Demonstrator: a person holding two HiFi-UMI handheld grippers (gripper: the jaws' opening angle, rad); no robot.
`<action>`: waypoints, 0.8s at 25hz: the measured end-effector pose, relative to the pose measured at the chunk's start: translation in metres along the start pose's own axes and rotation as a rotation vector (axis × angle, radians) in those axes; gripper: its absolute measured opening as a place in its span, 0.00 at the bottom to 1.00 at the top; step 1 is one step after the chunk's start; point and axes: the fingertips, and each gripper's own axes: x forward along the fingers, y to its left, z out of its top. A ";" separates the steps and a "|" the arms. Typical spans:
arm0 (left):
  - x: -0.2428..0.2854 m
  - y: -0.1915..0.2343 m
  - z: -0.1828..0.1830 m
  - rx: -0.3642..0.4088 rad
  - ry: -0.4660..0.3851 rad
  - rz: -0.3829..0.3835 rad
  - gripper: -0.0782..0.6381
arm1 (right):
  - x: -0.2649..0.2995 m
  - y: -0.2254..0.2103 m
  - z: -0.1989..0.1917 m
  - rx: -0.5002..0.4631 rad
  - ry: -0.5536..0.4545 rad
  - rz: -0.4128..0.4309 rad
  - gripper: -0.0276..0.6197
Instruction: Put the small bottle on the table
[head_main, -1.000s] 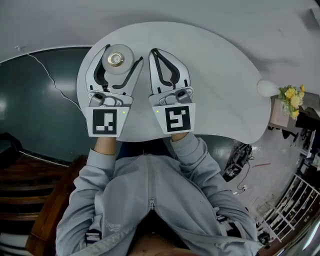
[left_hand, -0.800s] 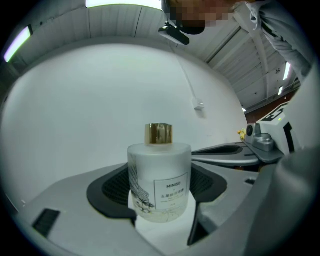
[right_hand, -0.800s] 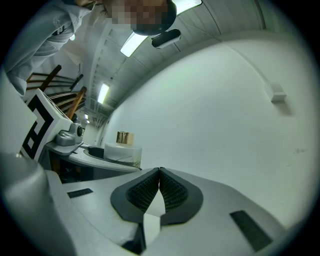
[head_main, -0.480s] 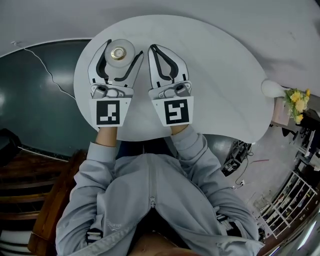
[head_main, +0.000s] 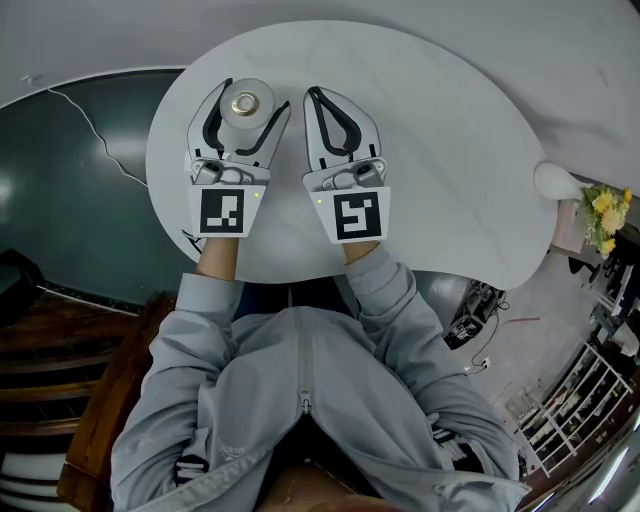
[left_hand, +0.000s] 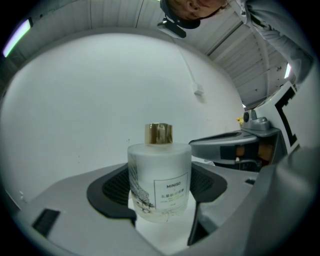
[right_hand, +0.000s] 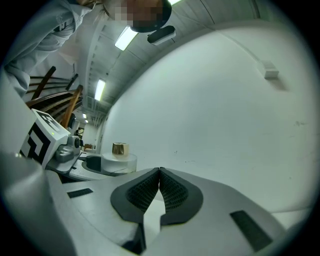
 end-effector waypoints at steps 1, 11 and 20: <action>0.001 0.000 -0.005 -0.004 0.006 0.001 0.57 | 0.000 -0.001 -0.004 0.001 0.003 0.001 0.08; 0.006 -0.002 -0.046 -0.007 0.035 -0.011 0.57 | 0.004 0.000 -0.037 -0.001 0.036 0.013 0.08; 0.011 -0.003 -0.073 0.006 0.075 -0.020 0.57 | 0.003 0.001 -0.056 0.014 0.064 0.016 0.08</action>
